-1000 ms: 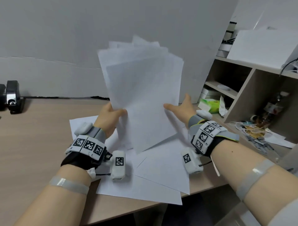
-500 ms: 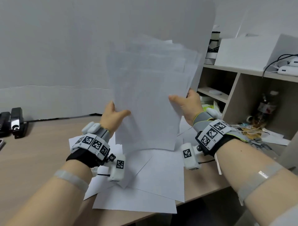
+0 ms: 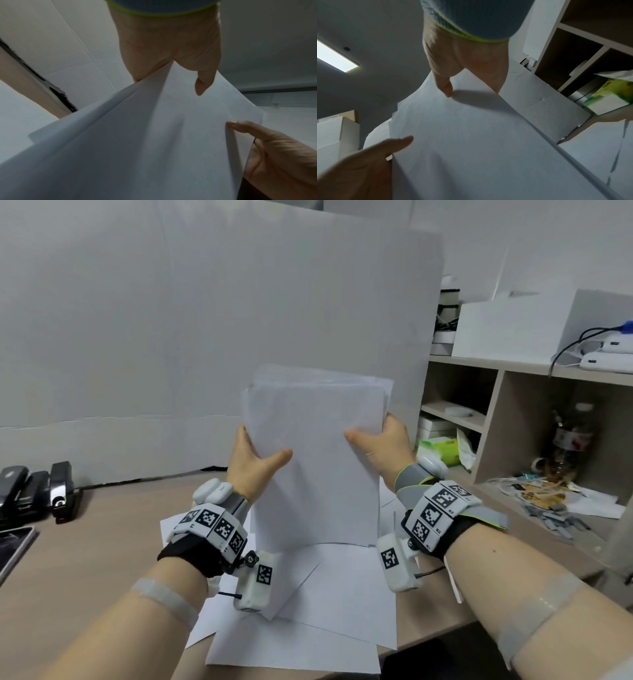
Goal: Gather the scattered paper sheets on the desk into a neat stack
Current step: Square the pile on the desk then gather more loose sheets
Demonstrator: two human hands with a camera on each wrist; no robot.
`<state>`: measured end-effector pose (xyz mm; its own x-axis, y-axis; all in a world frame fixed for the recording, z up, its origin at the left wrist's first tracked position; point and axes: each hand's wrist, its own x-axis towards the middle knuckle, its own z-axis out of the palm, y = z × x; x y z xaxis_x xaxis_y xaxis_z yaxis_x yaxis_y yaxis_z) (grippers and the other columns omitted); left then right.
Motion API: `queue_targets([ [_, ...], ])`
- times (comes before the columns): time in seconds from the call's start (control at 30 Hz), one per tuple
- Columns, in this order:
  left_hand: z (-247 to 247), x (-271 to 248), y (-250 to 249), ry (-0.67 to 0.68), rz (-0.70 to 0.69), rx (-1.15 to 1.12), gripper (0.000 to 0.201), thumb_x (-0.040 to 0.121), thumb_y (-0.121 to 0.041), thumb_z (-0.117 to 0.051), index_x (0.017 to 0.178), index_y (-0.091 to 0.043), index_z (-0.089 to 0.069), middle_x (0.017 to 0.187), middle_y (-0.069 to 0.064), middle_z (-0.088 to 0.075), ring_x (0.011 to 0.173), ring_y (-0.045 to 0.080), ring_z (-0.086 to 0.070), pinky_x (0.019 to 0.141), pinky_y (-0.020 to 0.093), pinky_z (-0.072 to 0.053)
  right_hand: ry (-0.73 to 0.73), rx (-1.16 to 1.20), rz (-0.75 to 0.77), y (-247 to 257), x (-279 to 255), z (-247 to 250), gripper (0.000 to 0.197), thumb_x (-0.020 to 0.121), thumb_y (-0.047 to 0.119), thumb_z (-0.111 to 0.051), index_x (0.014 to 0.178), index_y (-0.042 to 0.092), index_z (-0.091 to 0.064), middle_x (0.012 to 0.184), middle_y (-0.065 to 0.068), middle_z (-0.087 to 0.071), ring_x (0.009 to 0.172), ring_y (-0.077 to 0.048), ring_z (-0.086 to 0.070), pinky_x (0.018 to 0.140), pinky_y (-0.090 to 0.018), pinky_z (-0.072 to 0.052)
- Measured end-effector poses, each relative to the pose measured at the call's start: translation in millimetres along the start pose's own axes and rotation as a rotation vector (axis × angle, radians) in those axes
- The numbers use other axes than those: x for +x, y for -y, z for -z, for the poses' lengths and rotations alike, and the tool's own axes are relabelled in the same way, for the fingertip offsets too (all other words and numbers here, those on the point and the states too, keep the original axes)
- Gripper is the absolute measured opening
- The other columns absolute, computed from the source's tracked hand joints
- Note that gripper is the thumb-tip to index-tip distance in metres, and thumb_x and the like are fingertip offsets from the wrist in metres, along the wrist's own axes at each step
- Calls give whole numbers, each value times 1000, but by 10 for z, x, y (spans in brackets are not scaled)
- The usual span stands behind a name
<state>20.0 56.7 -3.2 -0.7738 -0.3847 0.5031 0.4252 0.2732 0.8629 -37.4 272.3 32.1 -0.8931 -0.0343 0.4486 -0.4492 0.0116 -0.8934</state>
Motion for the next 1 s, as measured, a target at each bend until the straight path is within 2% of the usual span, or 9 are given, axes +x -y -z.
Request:
queue_targets([
  [0.13, -5, 108, -82, -48, -60, -27, 52, 77, -1, -78, 118, -9, -47, 113, 4, -65, 103, 16, -66, 94, 39, -54, -22, 0, 76, 114, 35, -40, 14, 79, 6, -74, 84, 17, -66, 81, 2, -70, 72, -15, -66, 77, -38, -58],
  [0.23, -35, 180, -99, -58, -83, -18, 55, 78, -4, -78, 120, -8, -43, 115, 4, -65, 102, 11, -67, 92, 31, -54, -58, -8, 102, 150, 76, -28, 18, 78, 12, -76, 88, 20, -63, 85, 4, -70, 77, -15, -67, 79, -37, -57],
  [0.33, -6, 151, 46, -29, 49, -9, 67, 80, -12, -80, 129, -15, -34, 106, -4, -57, 92, 0, -62, 83, 21, -50, -60, -46, 26, -24, 50, 22, 49, 68, 32, -83, 105, 16, -56, 99, 1, -72, 90, -17, -71, 85, -40, -58],
  [0.4, 42, 111, 201, 5, 156, 27, 82, 74, -28, -84, 137, -21, -32, 102, -2, -51, 89, 12, -59, 80, 25, -46, -42, -45, -43, -220, 14, 56, 57, 65, 38, -85, 107, 13, -55, 103, -2, -72, 95, -19, -71, 90, -44, -56],
  [0.53, -4, 57, 367, 47, 222, -57, 67, 74, -29, -81, 127, -13, -44, 112, 2, -64, 106, 20, -63, 96, 38, -49, 46, -20, -118, -359, -47, -43, 15, 83, 21, -77, 92, 20, -66, 98, 2, -73, 95, -20, -69, 93, -38, -54],
  [0.7, -146, 22, 318, -57, 149, -68, 36, 85, -14, -72, 117, -14, -53, 108, -4, -65, 104, 18, -63, 92, 34, -47, -31, -48, -42, -220, 59, -152, 8, 85, 19, -73, 89, 20, -66, 93, 2, -73, 90, -20, -69, 90, -44, -56],
  [0.87, -172, -27, 312, -115, 121, -55, 40, 84, -18, -74, 114, -11, -48, 101, -6, -60, 96, 20, -59, 82, 27, -46, -65, -123, -27, -238, 52, -155, 45, 70, 42, -75, 105, 23, -54, 102, 5, -70, 97, -20, -68, 92, -43, -54],
  [0.93, -140, -96, 408, -66, 203, -71, 45, 84, -20, -76, 118, -9, -48, 110, -3, -61, 100, 19, -59, 84, 28, -46, -73, -156, -35, -297, 4, -101, 65, 65, 49, -76, 116, 21, -48, 110, 3, -67, 102, -20, -65, 96, -42, -52],
  [1.0, -117, -137, 479, 25, 244, -142, 42, 80, -20, -80, 115, -15, -58, 113, 0, -71, 104, 18, -66, 89, 32, -50, -64, -163, 3, -259, 5, -46, 65, 65, 48, -77, 116, 22, -47, 110, 7, -66, 103, -17, -65, 97, -41, -51],
])
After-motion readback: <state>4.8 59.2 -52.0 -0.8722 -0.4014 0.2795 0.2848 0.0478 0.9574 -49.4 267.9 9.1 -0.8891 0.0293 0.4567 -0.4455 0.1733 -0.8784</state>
